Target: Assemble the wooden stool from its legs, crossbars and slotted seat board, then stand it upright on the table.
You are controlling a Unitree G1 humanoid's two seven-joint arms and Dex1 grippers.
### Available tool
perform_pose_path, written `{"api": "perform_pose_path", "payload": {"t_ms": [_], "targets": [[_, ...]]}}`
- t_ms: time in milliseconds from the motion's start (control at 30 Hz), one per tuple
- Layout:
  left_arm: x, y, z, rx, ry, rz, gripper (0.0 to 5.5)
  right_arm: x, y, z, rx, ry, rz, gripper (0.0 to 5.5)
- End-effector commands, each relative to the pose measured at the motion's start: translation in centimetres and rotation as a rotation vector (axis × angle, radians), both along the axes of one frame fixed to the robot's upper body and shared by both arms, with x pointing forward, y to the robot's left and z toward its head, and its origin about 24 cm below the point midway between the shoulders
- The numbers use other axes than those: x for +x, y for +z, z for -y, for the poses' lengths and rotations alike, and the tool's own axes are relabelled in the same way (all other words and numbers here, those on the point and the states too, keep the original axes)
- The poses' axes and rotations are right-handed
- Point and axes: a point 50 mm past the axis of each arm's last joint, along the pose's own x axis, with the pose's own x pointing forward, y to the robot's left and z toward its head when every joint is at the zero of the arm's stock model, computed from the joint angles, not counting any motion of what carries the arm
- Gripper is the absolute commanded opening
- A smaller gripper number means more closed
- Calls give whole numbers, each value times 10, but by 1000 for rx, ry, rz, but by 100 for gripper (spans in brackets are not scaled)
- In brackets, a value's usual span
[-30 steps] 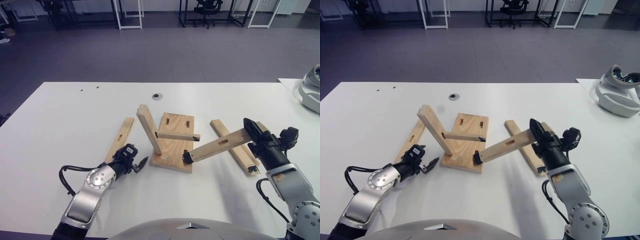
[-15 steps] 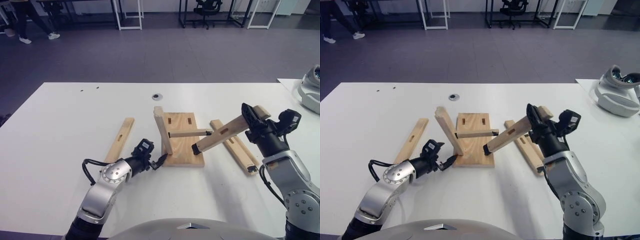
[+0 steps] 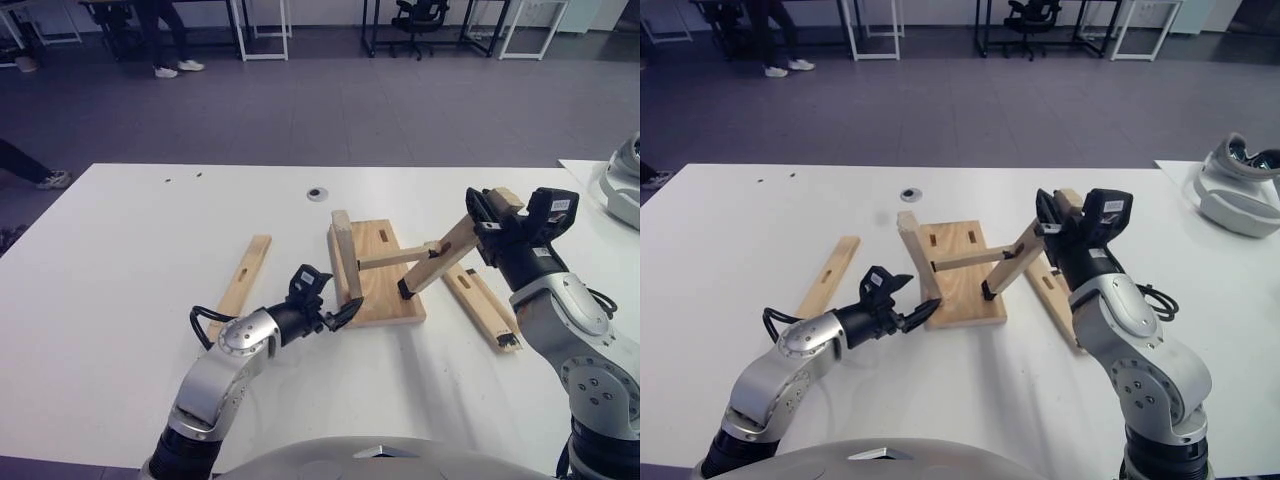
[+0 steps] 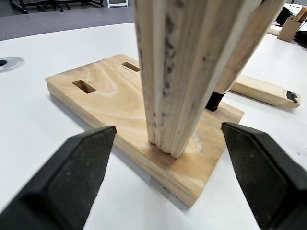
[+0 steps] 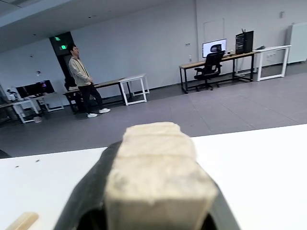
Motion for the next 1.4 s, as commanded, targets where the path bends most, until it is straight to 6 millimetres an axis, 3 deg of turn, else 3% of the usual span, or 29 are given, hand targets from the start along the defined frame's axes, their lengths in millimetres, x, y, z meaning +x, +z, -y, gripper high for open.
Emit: {"api": "perform_pose_path", "payload": {"t_ms": [33,133,267,367,433,633,867,1000,1167,1300,1400], "targets": [[4,11,7,-15,-15,31,405,-3,-34,16,-38,-130,-246,106],[4,14,12,-20,-22,38,405,-5,-37,18,-25,-133,-289,105],[5,19,17,-24,-38,59,405,-12,-50,6,-208,25,-317,105],[8,26,20,-25,-50,85,405,-14,-63,2,-251,114,-339,113],[10,28,21,-17,-49,92,405,-11,-62,-6,-244,205,-310,183],[13,31,31,-17,-68,101,405,2,-53,-46,-115,492,-219,295],[23,35,40,-9,-70,114,405,-4,-47,-78,-89,755,-194,295],[21,27,31,10,-38,88,405,2,-50,-65,-119,675,-196,295],[4,11,-17,89,50,49,405,-7,-51,-27,-245,635,-167,295],[-16,18,-42,68,22,38,405,-28,-31,5,-320,856,-134,295],[-23,13,-54,109,-27,4,405,-47,-40,21,-362,1049,-244,295]]}}
